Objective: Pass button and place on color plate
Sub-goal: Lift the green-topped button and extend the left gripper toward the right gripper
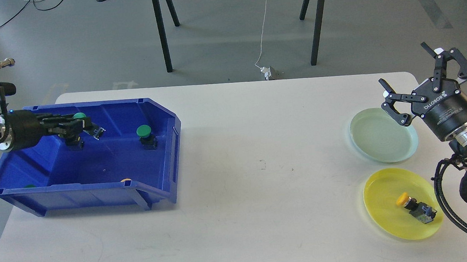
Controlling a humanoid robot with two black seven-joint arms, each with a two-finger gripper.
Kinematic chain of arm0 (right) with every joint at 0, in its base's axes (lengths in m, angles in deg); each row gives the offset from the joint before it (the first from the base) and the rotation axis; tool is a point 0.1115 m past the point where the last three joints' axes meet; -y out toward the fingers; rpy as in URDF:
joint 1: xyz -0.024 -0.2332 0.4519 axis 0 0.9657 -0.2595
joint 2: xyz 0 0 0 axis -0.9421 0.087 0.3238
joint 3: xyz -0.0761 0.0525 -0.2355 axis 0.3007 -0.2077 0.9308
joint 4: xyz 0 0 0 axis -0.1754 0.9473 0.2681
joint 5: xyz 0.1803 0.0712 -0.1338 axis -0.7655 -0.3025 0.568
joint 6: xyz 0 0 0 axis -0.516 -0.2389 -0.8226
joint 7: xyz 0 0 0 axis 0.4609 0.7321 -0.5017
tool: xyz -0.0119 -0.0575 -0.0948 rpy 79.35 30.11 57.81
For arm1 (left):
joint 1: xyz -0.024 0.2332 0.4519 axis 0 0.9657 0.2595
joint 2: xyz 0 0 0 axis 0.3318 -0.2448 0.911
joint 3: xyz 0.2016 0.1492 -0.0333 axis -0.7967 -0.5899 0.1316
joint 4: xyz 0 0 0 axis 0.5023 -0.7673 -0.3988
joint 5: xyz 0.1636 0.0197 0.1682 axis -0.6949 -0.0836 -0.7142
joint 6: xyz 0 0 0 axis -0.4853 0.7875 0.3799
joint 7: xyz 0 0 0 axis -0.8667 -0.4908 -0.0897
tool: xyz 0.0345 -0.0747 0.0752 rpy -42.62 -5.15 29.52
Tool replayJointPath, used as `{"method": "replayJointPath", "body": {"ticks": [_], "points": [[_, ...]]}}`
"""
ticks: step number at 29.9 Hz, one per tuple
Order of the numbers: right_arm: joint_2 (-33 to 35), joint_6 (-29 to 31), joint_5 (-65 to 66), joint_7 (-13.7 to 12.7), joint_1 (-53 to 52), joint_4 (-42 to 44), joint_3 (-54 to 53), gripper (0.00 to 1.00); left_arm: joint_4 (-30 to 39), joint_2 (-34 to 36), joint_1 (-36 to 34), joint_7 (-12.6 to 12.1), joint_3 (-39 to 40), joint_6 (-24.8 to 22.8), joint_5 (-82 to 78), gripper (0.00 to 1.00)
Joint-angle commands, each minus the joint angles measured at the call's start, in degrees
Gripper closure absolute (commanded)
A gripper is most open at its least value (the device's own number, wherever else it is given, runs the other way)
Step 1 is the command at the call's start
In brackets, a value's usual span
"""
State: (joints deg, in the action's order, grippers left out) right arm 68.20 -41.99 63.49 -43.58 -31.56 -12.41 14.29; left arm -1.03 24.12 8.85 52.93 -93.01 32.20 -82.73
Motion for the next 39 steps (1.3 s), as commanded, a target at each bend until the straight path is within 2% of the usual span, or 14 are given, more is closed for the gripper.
{"method": "replayJointPath", "body": {"ticks": [1, 4, 8, 11, 15, 17, 19, 22, 26, 30, 39], "points": [[1.2, 0.0, 0.7, 0.0, 0.5, -0.3, 0.0, 0.00, 10.9, 3.9, 0.6, 0.0, 9.7, -0.9, 8.8, 0.87], [5.0, 0.0, 1.5, -0.5, 0.5, -1.5, 1.2, 0.00, 15.1, 0.5, 1.5, 0.0, 14.1, -0.4, 17.7, 0.87], [11.1, 0.0, 6.5, -2.0, 0.5, -5.4, 4.5, 0.00, 15.6, -10.2, 1.9, 0.0, 17.9, -0.1, 30.2, 0.87], [14.8, 0.5, 8.6, -5.4, 0.5, -8.7, 6.7, 0.00, 12.8, -20.0, 4.9, 0.0, 18.5, 2.9, 33.4, 0.86], [15.0, 7.5, 8.7, -11.5, -0.2, -9.3, 7.6, 0.00, 7.2, -30.0, 8.5, 0.0, 18.6, 6.8, 31.7, 0.86], [14.9, 10.4, 8.0, -13.5, -0.7, -9.1, 7.7, 0.00, 7.1, -31.3, 9.8, 0.0, 20.3, 6.9, 30.0, 0.86], [13.9, 10.8, 7.7, -14.2, -2.5, -8.9, 7.9, 0.00, 7.1, -31.5, 10.0, 0.0, 20.9, 7.4, 27.9, 0.86], [11.0, 10.8, 4.2, -14.2, -8.1, -7.9, 12.0, 0.00, 7.3, -31.4, 10.1, 0.0, 20.8, 7.8, 26.3, 0.86], [9.3, 10.8, -5.5, -14.2, -21.7, -2.4, 24.4, 0.00, 7.5, -31.5, 10.8, 0.0, 20.9, 8.0, 25.1, 0.86], [3.9, 10.8, -7.4, -14.2, -31.9, 2.7, 32.8, 0.00, 7.9, -32.0, 10.9, 0.0, 20.6, 10.5, 21.8, 0.86], [-3.8, 10.8, -7.5, -14.3, -36.2, 7.9, 34.7, 0.00, 8.2, -32.0, 11.0, 0.0, 20.4, 11.2, 19.8, 0.85]]}}
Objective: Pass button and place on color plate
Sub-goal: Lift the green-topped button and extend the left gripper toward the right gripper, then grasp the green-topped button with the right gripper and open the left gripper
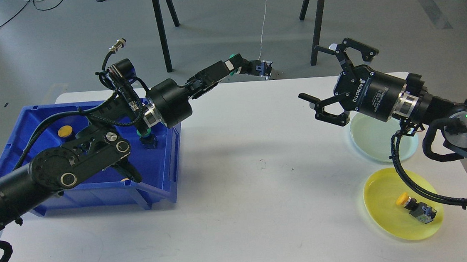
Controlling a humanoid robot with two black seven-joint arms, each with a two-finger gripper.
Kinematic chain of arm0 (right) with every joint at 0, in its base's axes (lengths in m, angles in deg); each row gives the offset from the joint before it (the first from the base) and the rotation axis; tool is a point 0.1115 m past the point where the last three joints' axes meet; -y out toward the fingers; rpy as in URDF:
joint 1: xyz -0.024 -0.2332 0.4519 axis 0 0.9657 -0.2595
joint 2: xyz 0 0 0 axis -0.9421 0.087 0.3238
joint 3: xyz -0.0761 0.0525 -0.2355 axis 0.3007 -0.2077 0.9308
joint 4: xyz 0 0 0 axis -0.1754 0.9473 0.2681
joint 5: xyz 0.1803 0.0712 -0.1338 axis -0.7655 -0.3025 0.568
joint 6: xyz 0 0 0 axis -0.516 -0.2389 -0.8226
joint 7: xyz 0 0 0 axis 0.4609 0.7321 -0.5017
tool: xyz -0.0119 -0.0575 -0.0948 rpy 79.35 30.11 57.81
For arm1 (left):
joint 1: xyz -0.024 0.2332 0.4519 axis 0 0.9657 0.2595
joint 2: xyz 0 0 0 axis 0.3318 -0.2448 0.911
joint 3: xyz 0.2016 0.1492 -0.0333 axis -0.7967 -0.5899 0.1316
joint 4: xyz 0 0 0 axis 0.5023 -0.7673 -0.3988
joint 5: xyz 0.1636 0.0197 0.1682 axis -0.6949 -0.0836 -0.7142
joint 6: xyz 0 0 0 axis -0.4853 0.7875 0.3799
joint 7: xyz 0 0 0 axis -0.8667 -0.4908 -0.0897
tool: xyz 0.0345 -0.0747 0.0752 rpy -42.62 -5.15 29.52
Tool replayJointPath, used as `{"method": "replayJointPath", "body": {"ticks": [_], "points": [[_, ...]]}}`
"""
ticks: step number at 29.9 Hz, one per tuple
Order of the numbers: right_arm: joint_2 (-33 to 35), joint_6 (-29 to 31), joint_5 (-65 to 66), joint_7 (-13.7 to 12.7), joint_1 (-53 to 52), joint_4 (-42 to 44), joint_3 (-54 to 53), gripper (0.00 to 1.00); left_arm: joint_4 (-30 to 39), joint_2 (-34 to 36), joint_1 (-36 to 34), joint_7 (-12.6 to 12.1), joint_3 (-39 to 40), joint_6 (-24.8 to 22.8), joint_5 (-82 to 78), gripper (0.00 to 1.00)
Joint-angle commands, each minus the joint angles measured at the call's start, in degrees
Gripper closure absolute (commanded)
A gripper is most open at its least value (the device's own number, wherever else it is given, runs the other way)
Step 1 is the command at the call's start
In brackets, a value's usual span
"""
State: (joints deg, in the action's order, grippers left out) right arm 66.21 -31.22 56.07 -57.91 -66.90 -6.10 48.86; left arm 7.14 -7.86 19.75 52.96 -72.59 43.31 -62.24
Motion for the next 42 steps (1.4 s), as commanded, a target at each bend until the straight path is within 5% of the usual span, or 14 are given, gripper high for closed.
{"method": "replayJointPath", "body": {"ticks": [1, 24, 31, 34, 42], "points": [[-2.3, 0.0, 0.0, 0.0, -1.1, 2.0, 0.3, 0.00, 0.1, 0.0, 0.1, 0.0, 0.0, 0.0, -1.0, 0.85], [-9.6, 0.0, -1.2, 0.4, -9.2, 6.9, 7.5, 0.05, 0.2, -0.5, 0.0, 0.0, -0.9, 1.4, -2.5, 0.84], [-9.9, 0.0, -0.9, 0.3, -9.0, 6.9, 7.6, 0.32, 0.2, -0.5, -0.1, 0.0, -0.9, 1.4, -2.5, 0.84], [-9.9, 0.0, -0.8, 0.3, -8.7, 7.0, 7.6, 0.34, 0.2, -0.5, -0.1, 0.0, -0.9, 1.3, -2.5, 0.84], [-9.9, 0.0, -0.7, 0.3, -8.8, 7.4, 8.8, 0.61, 0.2, -0.5, -0.1, 0.0, -0.9, 1.3, -2.4, 0.84]]}}
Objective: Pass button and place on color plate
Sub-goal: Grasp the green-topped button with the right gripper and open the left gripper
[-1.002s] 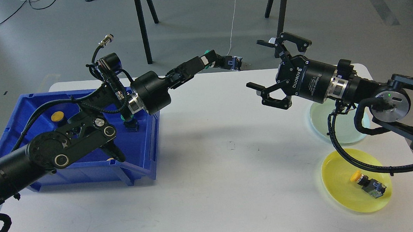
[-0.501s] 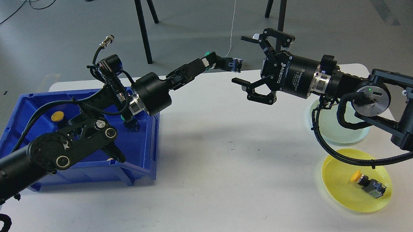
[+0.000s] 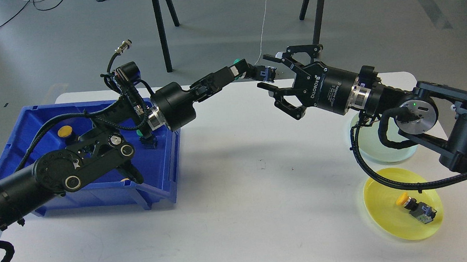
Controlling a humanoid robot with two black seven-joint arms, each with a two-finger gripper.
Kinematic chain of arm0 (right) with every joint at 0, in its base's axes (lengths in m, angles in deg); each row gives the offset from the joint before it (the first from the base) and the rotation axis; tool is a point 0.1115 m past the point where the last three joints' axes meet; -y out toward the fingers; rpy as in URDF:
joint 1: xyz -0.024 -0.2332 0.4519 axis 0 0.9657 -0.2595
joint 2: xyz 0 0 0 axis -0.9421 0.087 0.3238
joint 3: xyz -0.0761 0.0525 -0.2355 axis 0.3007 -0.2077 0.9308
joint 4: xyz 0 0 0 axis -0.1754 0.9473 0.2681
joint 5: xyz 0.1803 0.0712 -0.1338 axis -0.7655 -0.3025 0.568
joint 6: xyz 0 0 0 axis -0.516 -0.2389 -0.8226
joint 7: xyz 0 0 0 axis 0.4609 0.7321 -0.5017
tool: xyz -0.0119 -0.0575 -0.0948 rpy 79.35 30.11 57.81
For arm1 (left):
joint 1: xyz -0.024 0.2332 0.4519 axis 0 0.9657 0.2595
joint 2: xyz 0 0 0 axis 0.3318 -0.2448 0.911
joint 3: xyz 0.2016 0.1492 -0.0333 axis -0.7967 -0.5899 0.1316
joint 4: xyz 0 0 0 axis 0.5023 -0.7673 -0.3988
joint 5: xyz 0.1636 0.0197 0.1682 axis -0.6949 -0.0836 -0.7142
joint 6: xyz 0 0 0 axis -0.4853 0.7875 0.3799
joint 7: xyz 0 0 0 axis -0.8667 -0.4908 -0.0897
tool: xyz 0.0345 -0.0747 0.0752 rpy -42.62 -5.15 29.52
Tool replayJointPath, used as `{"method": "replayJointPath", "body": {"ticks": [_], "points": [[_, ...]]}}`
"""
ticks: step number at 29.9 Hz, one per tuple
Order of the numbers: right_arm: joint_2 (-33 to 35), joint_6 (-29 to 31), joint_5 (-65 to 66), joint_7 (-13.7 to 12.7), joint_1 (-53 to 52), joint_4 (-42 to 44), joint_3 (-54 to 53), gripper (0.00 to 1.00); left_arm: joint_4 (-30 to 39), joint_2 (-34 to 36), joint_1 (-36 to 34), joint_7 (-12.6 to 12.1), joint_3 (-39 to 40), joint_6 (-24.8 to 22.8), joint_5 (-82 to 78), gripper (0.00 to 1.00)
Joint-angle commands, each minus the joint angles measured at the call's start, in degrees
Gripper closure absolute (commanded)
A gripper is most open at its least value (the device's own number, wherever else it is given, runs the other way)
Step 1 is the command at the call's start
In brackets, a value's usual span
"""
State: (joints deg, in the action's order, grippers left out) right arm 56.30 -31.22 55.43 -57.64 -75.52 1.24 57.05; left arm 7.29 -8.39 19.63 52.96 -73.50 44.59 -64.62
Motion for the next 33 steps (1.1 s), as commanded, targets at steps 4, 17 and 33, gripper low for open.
{"method": "replayJointPath", "body": {"ticks": [4, 17, 33], "points": [[-0.2, 0.0, 0.0, 0.2, -0.5, 0.7, 0.6, 0.76, 0.0, 0.1, 0.0, 0.0, 0.0, -0.1, -0.1, 0.84], [-1.4, 0.0, -0.2, 0.3, -0.8, 1.0, 0.7, 0.91, 0.0, 0.0, 0.0, 0.0, 0.6, -0.4, 0.7, 0.45], [11.9, -4.9, -1.4, 4.7, 20.0, 0.4, -18.0, 0.96, 0.0, 0.0, 0.1, 0.0, 0.7, -0.6, 3.3, 0.10]]}}
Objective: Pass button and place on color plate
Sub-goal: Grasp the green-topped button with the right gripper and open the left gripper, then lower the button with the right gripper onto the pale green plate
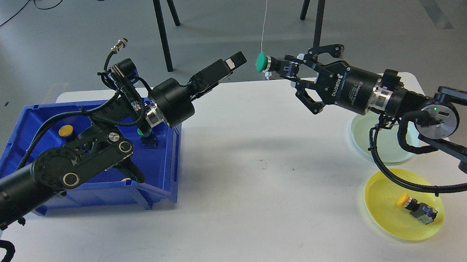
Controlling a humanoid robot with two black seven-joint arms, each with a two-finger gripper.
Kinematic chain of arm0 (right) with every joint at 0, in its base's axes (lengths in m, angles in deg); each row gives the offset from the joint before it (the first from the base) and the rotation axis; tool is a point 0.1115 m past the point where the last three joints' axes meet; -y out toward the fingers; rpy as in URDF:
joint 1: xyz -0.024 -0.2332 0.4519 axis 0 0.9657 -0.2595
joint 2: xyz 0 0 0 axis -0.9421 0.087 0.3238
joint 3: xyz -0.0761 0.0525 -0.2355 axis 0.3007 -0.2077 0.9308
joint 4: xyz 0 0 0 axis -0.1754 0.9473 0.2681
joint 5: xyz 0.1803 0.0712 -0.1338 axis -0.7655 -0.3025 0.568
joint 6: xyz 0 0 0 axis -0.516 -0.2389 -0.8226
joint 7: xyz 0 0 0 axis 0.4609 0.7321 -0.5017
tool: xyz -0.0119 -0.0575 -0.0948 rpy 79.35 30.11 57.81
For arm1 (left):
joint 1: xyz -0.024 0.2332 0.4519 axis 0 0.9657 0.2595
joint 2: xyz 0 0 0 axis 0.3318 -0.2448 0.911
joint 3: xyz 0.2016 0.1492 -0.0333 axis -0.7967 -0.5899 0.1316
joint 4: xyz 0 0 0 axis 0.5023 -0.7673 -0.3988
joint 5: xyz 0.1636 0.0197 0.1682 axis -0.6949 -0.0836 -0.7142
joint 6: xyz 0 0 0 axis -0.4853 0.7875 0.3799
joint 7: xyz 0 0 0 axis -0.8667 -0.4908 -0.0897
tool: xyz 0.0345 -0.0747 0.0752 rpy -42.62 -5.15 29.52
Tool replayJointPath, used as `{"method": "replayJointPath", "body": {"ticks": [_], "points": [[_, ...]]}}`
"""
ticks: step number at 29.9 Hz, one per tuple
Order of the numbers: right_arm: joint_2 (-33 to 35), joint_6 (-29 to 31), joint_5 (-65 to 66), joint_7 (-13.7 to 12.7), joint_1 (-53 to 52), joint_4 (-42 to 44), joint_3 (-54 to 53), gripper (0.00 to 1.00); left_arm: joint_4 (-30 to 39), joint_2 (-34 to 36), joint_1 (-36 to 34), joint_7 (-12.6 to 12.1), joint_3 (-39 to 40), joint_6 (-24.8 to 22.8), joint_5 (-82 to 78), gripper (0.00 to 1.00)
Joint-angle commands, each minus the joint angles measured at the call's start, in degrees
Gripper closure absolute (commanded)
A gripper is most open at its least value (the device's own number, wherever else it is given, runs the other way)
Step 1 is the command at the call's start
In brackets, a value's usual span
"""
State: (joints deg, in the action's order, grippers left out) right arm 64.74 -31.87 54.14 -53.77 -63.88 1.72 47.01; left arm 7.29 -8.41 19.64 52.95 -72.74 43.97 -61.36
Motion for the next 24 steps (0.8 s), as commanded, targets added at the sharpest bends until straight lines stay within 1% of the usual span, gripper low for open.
{"method": "replayJointPath", "body": {"ticks": [1, 4, 7, 9, 12, 14, 17, 18, 19, 21, 22, 24], "points": [[4.4, -7.9, -0.1, 0.8, 12.0, -0.2, -11.2, 0.96, 0.0, 0.0, 0.1, 0.0, -0.1, 0.0, 0.0, 0.10], [4.9, -20.0, 0.0, 0.6, 20.2, -1.0, -16.8, 0.96, 0.0, -0.1, 0.0, 0.0, -0.1, 0.0, 0.2, 0.10], [4.9, -33.4, 0.8, 0.2, 22.4, -2.2, -16.5, 0.96, 0.0, -0.1, 0.0, 0.0, -0.1, 0.0, 0.2, 0.10], [4.7, -40.5, 1.4, 0.3, 22.5, -2.0, -15.4, 0.95, 0.0, -0.1, 0.0, 0.0, -0.1, 0.0, 0.2, 0.10], [4.1, -44.2, 4.2, 0.2, 22.1, -1.5, -13.9, 0.95, 0.0, -0.1, 0.0, 0.0, -0.1, 0.0, 0.2, 0.10], [3.9, -47.1, 4.9, -0.5, 22.0, -0.4, -13.7, 0.95, 0.0, -0.1, 0.0, 0.0, -0.1, 0.0, 0.3, 0.10], [0.5, -48.5, 5.5, -3.3, 20.7, 3.0, -13.6, 0.91, 0.0, -0.1, 0.0, 0.0, -0.1, 0.0, 0.4, 0.10], [-0.7, -48.6, 6.2, -3.8, 20.0, 4.2, -13.5, 0.88, 0.0, -0.1, 0.0, 0.0, -0.1, 0.0, 0.8, 0.10], [-1.4, -48.6, 6.8, -4.0, 19.4, 5.3, -13.1, 0.81, 0.0, -0.1, 0.0, 0.0, -0.1, 0.0, 1.1, 0.10], [-2.6, -48.6, 7.5, -4.0, 18.7, 7.2, -12.8, 0.60, 0.0, -0.1, 0.0, 0.0, -0.1, 0.0, 1.4, 0.10], [-3.1, -48.6, 7.5, -4.0, 18.5, 7.6, -12.8, 0.52, 0.0, -0.1, 0.0, 0.0, -0.1, 0.0, 1.4, 0.10], [-3.4, -48.5, 7.5, -4.0, 18.4, 7.5, -12.8, 0.44, 0.0, -0.1, 0.0, 0.0, -0.1, 0.0, 1.4, 0.10]]}}
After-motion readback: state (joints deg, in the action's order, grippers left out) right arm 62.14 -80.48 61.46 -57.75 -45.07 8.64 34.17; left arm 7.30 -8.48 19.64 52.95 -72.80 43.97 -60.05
